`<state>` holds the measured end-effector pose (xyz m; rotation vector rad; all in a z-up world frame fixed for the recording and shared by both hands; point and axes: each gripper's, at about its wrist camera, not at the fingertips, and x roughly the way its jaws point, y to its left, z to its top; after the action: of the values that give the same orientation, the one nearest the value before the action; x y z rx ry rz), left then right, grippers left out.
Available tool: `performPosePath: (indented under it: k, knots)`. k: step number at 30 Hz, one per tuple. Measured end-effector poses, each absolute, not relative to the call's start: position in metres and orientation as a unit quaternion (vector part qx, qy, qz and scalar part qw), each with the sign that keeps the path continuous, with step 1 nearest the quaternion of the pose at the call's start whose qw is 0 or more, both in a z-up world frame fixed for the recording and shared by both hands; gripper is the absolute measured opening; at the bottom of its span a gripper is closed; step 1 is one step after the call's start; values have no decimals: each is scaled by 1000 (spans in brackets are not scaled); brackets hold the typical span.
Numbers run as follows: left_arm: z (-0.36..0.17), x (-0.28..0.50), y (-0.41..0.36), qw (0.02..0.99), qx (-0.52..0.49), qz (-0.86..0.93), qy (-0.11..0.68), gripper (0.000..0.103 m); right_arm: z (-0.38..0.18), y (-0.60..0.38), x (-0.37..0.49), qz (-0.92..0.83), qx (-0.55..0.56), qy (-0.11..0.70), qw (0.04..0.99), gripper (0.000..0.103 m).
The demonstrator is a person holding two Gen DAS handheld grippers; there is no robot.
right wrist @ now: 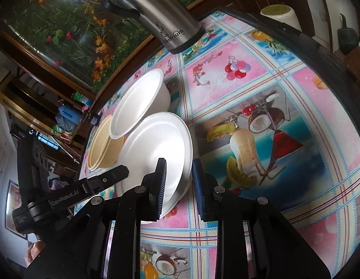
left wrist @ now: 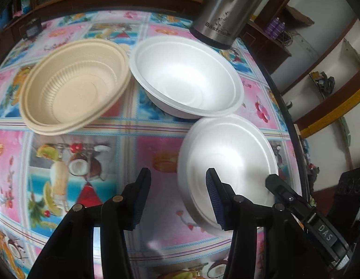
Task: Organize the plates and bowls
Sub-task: 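Open the right tool and move it toward the white foam plate, then grasp the rim of the white foam plate with the right tool and lift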
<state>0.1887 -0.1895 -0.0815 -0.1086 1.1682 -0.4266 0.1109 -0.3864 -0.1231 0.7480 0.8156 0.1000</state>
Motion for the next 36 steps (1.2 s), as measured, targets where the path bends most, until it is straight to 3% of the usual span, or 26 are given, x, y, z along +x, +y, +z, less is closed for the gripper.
performPosePath:
  k: [8, 16, 21, 36]
  knots:
    - [-90, 186, -192, 812, -50, -215, 541, 47, -129, -387, 114, 22, 347, 389, 853, 22]
    - [-87, 184, -185, 816, -57, -239, 523, 12, -130, -386, 114, 20, 336, 385, 860, 20]
    - [-87, 182, -185, 817, -50, -246, 520, 11, -125, -378, 114, 23, 310, 378, 872, 14]
    - [-91, 151, -140, 803, -75, -241, 540, 10, -135, -343, 108, 52, 327, 408, 851, 14]
